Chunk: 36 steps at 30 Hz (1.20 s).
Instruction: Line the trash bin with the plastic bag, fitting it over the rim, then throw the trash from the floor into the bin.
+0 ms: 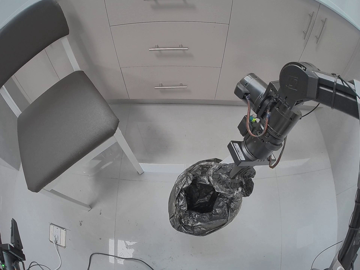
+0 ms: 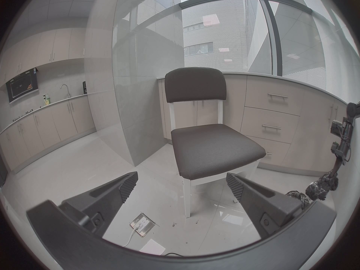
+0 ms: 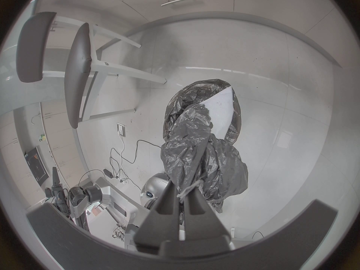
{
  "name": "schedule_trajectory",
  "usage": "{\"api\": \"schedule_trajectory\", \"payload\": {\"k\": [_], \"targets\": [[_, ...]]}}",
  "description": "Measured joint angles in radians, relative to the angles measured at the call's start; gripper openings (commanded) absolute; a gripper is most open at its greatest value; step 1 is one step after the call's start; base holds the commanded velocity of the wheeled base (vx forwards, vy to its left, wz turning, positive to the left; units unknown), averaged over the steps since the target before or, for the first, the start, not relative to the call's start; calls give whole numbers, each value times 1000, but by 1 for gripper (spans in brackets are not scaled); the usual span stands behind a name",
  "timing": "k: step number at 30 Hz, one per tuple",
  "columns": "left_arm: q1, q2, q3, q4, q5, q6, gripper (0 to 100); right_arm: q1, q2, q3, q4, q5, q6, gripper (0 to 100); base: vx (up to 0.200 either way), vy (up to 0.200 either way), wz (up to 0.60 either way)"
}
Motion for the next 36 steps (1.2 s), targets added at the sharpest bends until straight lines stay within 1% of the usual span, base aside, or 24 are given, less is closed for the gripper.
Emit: {"api": "schedule_trajectory", "payload": {"k": [16, 36], "targets": [[0, 0, 0, 0, 0, 0, 100, 55, 90, 0, -15, -7, -5, 0, 0, 0, 0], [0, 0, 0, 0, 0, -1, 100, 78, 141, 0, -17, -23, -9, 0, 0, 0, 0]]}}
